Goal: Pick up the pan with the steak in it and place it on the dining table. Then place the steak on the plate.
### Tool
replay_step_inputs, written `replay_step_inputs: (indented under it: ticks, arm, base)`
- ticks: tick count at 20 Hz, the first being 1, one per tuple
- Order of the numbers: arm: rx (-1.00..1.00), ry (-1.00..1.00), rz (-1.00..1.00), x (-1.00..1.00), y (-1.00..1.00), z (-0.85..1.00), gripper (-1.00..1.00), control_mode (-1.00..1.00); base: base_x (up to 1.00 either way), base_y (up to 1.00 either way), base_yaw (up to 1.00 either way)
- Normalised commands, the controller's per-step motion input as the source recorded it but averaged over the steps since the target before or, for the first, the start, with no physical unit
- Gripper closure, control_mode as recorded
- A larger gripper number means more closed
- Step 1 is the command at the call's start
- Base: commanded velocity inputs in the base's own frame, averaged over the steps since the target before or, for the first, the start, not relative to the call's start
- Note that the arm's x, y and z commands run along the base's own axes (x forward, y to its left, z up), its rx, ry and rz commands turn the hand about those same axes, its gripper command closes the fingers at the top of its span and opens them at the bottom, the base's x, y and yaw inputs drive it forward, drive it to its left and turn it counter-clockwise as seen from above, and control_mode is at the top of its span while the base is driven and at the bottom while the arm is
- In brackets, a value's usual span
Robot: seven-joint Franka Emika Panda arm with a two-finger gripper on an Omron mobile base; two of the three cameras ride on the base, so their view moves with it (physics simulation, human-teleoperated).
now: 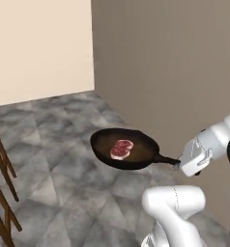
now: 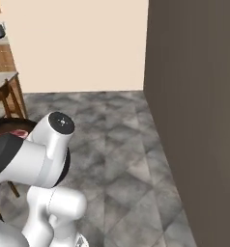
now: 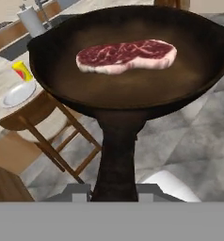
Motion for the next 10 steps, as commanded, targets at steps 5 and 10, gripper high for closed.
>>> replay_step_inputs:
  ticks: [5, 10]
  arm:
    - [0.0, 0.0, 0.0, 0.0, 0.0, 0.0, 1.0, 1.0]
    - [0.0, 0.0, 0.0, 0.0, 0.0, 0.0, 1.0, 1.0]
  base:
    - [0.0, 0.0, 0.49]
    - [0.0, 0.0, 0.49]
